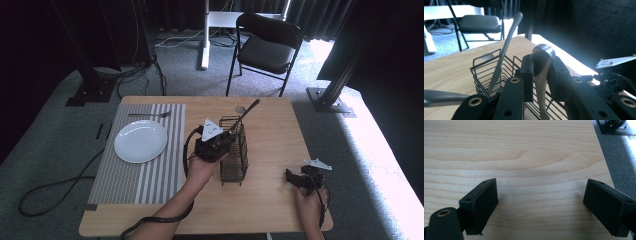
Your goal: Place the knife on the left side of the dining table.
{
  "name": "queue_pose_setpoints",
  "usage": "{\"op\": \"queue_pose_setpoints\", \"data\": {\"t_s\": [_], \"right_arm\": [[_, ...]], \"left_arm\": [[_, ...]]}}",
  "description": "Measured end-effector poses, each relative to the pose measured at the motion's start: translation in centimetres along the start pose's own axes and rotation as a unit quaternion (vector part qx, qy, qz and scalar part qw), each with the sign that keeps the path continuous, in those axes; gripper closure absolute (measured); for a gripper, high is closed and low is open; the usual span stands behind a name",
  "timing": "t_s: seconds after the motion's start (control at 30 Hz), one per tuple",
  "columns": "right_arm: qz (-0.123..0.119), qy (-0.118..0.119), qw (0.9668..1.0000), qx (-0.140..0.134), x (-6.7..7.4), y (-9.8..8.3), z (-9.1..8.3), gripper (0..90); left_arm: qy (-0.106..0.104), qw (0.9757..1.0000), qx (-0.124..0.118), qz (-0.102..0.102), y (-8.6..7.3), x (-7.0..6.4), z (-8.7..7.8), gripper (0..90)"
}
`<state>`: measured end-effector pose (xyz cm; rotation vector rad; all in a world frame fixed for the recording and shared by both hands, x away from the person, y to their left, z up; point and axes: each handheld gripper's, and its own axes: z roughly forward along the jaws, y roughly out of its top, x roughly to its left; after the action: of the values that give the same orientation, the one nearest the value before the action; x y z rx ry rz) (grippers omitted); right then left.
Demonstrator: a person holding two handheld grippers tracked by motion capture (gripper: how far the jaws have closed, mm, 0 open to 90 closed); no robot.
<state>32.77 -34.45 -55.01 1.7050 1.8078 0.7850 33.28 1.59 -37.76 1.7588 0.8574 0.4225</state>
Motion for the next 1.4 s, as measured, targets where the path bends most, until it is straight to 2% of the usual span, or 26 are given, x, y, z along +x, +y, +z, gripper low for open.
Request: {"op": "queue_pose_setpoints", "data": {"t_s": [0.27, 0.33, 0.53, 0.77, 1.0, 1.2, 1.33, 1.4], "right_arm": [[0.000, 0.000, 1.0000, 0.000, 0.0, 0.0, 0.0, 11.7], [0.000, 0.000, 1.0000, 0.000, 0.0, 0.0, 0.0, 11.8], [0.000, 0.000, 1.0000, 0.000, 0.0, 0.0, 0.0, 11.7], [0.000, 0.000, 1.0000, 0.000, 0.0, 0.0, 0.0, 11.7], [0.000, 0.000, 1.0000, 0.000, 0.0, 0.0, 0.0, 11.7], [0.000, 0.000, 1.0000, 0.001, 0.0, 0.0, 0.0, 11.7], [0.000, 0.000, 1.0000, 0.001, 0.0, 0.0, 0.0, 11.7], [-0.001, 0.000, 1.0000, 0.000, 0.0, 0.0, 0.0, 11.8]], "left_arm": [[-0.002, 0.9997, -0.005, 0.023, 0.0, -1.1, 0.0, 76.3], [-0.010, 0.9995, -0.005, 0.030, 0.0, -1.1, 0.0, 76.0], [-0.002, 0.9998, -0.003, 0.021, 0.2, -0.8, 0.4, 76.1], [-0.003, 0.9995, -0.019, 0.023, 0.3, -1.9, 1.4, 76.2], [0.013, 0.9989, -0.015, 0.042, 0.4, -2.6, 1.4, 76.7], [0.011, 0.9981, -0.020, 0.057, 0.3, -3.4, 1.4, 76.6], [0.011, 0.9981, -0.019, 0.057, 0.3, -3.5, 1.3, 76.6], [0.018, 0.9980, -0.021, 0.058, 0.3, -3.6, 1.2, 76.9]]}}
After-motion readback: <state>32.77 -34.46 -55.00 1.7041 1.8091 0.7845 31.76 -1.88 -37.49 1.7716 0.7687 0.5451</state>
